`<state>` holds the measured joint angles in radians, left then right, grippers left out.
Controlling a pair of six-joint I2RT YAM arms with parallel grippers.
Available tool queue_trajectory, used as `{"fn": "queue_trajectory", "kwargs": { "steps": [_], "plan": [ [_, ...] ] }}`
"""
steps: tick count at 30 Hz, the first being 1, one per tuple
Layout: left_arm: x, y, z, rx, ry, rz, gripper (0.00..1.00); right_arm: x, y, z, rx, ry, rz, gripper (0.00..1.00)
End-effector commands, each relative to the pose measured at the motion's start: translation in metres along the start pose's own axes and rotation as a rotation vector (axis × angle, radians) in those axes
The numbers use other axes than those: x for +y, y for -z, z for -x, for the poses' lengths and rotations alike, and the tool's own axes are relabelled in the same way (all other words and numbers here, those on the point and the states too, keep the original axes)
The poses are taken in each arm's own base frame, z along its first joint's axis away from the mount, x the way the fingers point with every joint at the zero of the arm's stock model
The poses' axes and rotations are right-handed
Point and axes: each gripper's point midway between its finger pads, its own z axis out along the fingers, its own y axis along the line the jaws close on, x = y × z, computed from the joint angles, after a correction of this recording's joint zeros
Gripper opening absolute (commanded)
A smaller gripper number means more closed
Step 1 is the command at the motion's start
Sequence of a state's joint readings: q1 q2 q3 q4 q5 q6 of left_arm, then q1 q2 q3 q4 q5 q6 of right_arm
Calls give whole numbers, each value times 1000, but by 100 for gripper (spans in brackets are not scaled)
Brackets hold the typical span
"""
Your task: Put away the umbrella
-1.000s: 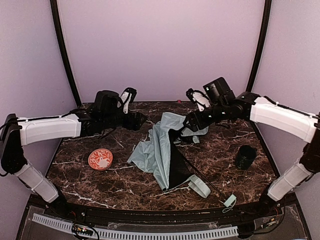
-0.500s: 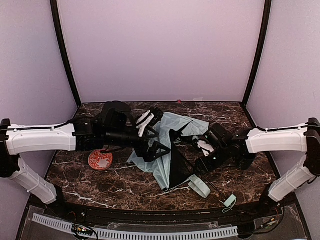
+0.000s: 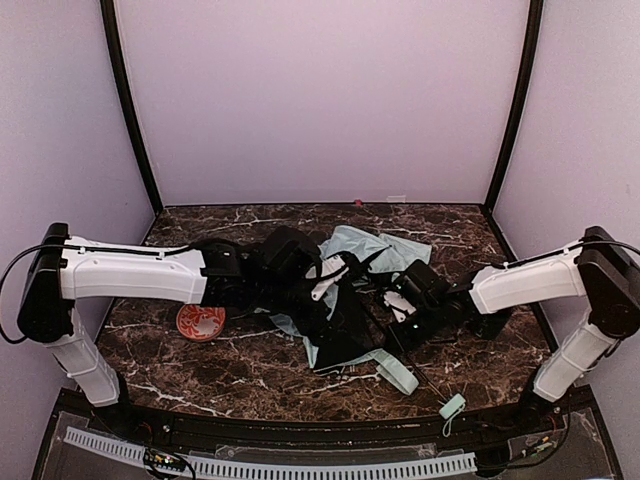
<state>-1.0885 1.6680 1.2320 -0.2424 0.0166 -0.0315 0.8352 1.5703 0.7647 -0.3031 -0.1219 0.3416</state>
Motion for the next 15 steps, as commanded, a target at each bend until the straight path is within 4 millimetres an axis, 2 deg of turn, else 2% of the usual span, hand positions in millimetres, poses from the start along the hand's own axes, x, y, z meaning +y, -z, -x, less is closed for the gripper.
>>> {"fn": "queue_trajectory", "kwargs": {
  "steps": [1, 5, 9, 11, 13, 15],
  "plan": [
    [29, 44, 30, -91, -41, 181, 98, 7, 17, 39, -100, 82, -26, 0],
    [32, 105, 68, -276, -85, 213, 99, 5, 60, 86, -225, 147, -108, 0],
    [37, 164, 91, -437, -74, 222, 99, 7, 115, 130, -373, 178, -97, 0],
    [55, 191, 96, -506, -3, 240, 99, 14, 143, 145, -429, 212, -47, 0],
    [87, 215, 92, -560, 86, 292, 99, 23, 177, 159, -491, 268, -10, 0],
    [118, 238, 84, -605, 143, 383, 99, 26, 201, 160, -521, 332, -14, 0]
  ]
}}
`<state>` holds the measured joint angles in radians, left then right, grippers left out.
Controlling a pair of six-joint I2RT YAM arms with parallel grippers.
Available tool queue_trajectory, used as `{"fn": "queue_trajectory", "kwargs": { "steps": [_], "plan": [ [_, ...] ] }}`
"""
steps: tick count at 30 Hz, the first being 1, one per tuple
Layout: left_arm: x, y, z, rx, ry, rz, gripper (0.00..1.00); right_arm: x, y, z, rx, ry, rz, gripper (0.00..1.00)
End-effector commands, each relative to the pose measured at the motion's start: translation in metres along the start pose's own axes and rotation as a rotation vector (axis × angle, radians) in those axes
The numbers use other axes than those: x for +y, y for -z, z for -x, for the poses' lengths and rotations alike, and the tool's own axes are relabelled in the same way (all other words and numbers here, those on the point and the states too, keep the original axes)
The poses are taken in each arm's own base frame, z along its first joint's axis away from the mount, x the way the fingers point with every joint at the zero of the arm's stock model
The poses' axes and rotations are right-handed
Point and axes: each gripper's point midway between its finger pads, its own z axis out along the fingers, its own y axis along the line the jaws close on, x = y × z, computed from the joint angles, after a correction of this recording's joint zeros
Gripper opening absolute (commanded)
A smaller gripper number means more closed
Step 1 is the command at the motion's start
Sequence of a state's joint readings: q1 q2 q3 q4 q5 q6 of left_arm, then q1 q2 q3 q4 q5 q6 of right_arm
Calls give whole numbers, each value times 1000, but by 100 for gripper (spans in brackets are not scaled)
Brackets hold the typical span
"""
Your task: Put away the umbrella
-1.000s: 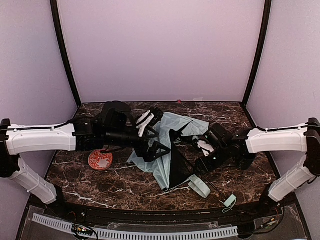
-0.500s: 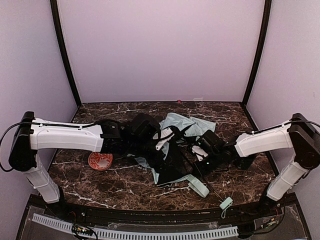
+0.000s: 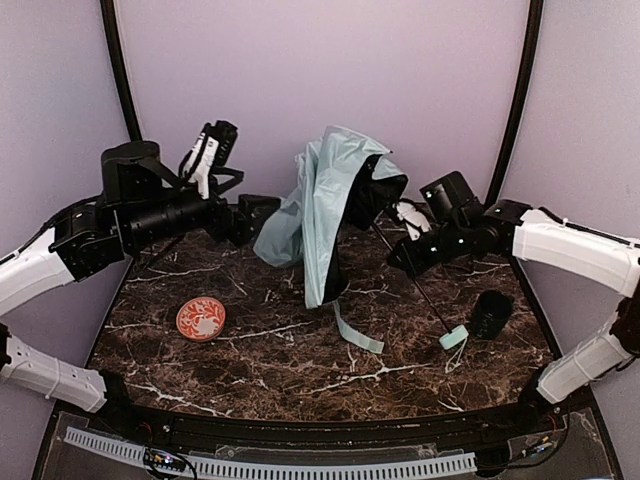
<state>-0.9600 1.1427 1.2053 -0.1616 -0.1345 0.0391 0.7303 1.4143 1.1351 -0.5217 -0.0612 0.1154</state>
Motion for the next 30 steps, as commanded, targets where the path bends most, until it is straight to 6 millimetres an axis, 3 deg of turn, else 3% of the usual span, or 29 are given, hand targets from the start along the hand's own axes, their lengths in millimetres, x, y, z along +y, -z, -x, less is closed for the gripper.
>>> {"fn": "queue_trajectory", "kwargs": {
  "steps": [1, 5, 9, 13, 16, 17, 18, 22, 24, 27, 30],
  "plan": [
    [66, 20, -6, -40, 79, 180, 99, 14, 70, 60, -211, 192, 66, 0],
    [87, 23, 0, -58, 51, 205, 99, 42, 116, 59, -292, 387, 189, 0],
    [73, 1, -14, -43, -15, 50, 99, 66, 162, 60, -436, 537, 276, 0],
    [65, -13, -35, -38, -113, -2, 99, 82, 181, 61, -474, 606, 349, 0],
    [54, -10, -34, -103, -129, -54, 99, 92, 180, 56, -461, 636, 426, 0],
    [45, -8, -31, -135, -133, -98, 95, 94, 177, 55, -451, 641, 445, 0],
    [37, -5, -31, -162, -129, -139, 84, 96, 174, 52, -439, 643, 463, 0],
    [10, 8, -20, -283, -120, -263, 22, 98, 159, 50, -427, 614, 498, 0],
    [-4, 5, -18, -302, -103, -320, 2, 94, 143, 49, -400, 565, 498, 0],
    [-27, -6, -12, -309, -80, -396, 0, 83, 113, 49, -342, 451, 460, 0],
    [-44, -7, 4, -390, -62, -461, 0, 85, 94, 41, -289, 377, 499, 0]
  ]
}}
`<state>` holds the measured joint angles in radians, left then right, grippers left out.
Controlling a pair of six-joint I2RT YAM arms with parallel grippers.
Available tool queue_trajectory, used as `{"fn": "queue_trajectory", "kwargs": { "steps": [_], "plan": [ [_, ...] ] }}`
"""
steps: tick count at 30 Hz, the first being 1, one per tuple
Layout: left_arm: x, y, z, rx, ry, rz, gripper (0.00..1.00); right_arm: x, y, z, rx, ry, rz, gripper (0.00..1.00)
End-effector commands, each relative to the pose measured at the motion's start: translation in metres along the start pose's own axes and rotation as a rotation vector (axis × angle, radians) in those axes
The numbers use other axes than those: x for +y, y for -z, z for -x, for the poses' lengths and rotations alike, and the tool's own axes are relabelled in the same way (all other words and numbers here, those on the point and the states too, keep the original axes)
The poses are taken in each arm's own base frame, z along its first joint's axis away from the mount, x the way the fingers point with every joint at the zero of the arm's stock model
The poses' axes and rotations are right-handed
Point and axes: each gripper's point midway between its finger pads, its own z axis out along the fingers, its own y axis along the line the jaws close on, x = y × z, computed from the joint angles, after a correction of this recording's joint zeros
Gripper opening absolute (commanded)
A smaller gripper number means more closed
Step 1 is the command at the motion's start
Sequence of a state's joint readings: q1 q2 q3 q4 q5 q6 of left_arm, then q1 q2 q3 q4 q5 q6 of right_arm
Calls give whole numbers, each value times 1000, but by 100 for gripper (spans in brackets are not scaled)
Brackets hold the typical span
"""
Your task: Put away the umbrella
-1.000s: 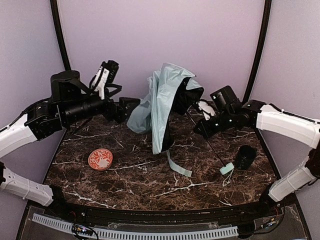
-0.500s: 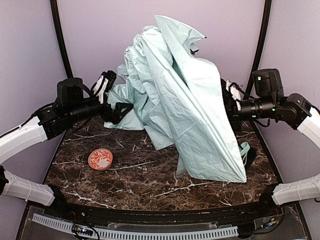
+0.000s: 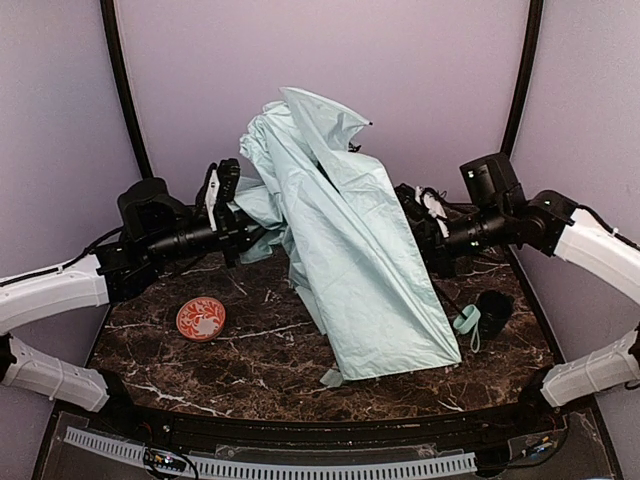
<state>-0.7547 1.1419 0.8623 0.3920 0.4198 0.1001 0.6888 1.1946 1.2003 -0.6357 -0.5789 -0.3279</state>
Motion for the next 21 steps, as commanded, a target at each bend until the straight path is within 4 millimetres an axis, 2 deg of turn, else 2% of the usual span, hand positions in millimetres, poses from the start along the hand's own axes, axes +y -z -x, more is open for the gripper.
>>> {"fn": "queue_trajectory", "kwargs": {
  "steps": [1, 2, 3, 5, 6, 7, 9, 12, 15, 17, 21],
  "plan": [
    [-25, -11, 44, -205, 12, -126, 0, -6, -21, 11, -71, -92, 33, 0],
    [-22, -10, 54, -260, 24, -110, 0, -2, -23, 11, -72, -95, 50, 0],
    [-15, -8, 65, -318, 37, -72, 0, 6, -29, 0, -51, -108, 76, 0],
    [9, -7, 71, -375, 118, 42, 0, 22, -33, -6, -41, -107, 122, 0],
    [22, -9, 67, -385, 160, 95, 0, 31, -34, -8, -39, -105, 147, 0],
    [32, -13, 60, -382, 197, 132, 0, 40, -36, -10, -40, -105, 177, 0],
    [44, -37, 38, -329, 268, 146, 0, 52, -40, -14, -32, -112, 230, 0],
    [44, -70, -6, -246, 399, 90, 0, 61, -43, -13, -56, -121, 287, 0],
    [46, -85, -30, -199, 452, 86, 1, 58, -44, -11, -86, -126, 271, 0],
    [47, -92, -45, -132, 446, 105, 14, 42, -42, -7, -107, -144, 173, 0],
    [60, -80, -63, -23, 358, 230, 55, -8, -23, -3, -168, -252, -41, 0]
  ]
}}
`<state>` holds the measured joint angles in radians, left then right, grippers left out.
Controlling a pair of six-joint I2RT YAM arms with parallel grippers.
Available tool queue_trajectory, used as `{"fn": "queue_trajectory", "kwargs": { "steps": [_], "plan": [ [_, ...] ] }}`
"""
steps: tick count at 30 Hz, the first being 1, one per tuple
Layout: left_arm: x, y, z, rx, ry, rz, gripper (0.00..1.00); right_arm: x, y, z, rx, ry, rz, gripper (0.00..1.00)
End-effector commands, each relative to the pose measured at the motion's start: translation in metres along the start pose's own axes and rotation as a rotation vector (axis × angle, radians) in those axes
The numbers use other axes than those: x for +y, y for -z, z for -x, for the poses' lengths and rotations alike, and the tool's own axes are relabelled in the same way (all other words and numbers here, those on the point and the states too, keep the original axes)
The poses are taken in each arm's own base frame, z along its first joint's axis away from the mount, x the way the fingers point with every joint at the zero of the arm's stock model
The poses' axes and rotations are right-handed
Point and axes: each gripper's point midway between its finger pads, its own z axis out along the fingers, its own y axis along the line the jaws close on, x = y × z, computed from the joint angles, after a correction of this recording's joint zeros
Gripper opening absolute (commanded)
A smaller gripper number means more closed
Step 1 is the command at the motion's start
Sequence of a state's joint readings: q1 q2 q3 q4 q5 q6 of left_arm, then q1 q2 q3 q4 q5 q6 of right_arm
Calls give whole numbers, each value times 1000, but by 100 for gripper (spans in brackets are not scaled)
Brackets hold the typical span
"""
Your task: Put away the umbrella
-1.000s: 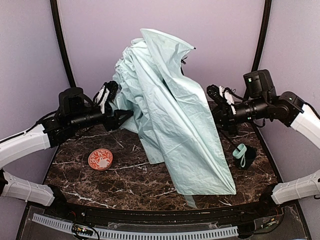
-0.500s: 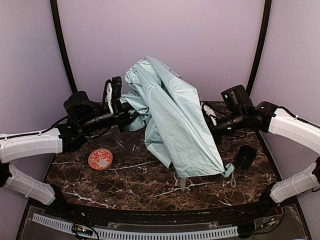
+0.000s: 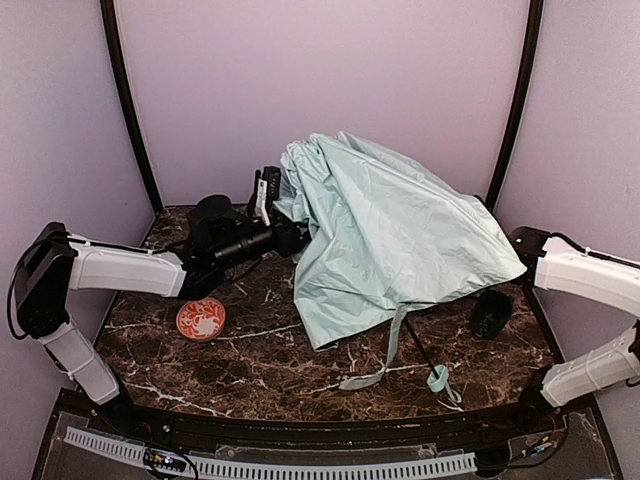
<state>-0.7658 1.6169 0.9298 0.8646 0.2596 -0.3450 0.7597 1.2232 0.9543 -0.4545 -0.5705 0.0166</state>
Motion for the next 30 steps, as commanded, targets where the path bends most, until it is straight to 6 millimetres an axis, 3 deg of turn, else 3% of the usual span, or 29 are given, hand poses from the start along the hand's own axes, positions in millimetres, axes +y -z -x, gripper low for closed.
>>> {"fn": "queue_trajectory", "kwargs": {
  "steps": [1, 4, 7, 11, 13, 16, 18, 19, 22, 27, 29, 30],
  "plan": [
    [13, 11, 4, 57, -104, 154, 61, -11, 42, 68, -298, 76, -108, 0],
    [39, 29, -2, 148, -182, 307, 77, -35, 53, 70, -337, -10, -186, 0],
    [53, 51, -6, 226, -240, 407, 86, -51, 54, 68, -325, -55, -242, 0],
    [58, 83, 9, 204, -316, 502, 90, -65, 52, 65, -279, -60, -305, 0],
    [48, 89, 19, 196, -359, 483, 89, -71, 53, 64, -256, -56, -340, 0],
    [-11, 70, 8, 245, -481, 280, 77, -73, 53, 66, -238, -40, -350, 0],
    [-48, 54, -10, 282, -499, 98, 76, -71, 52, 68, -239, -34, -336, 0],
    [-57, 46, -18, 294, -494, 44, 78, -70, 51, 68, -236, -33, -327, 0],
    [-57, 22, -26, 294, -528, 21, 88, -63, 47, 69, -236, -25, -285, 0],
    [-53, -19, -5, 235, -629, 55, 90, -52, 41, 66, -221, -7, -234, 0],
    [-52, -30, -2, 222, -643, 64, 86, -49, 38, 65, -213, 3, -225, 0],
    [-53, -33, -2, 225, -637, 61, 77, -48, 38, 64, -209, 4, -227, 0]
  ]
}}
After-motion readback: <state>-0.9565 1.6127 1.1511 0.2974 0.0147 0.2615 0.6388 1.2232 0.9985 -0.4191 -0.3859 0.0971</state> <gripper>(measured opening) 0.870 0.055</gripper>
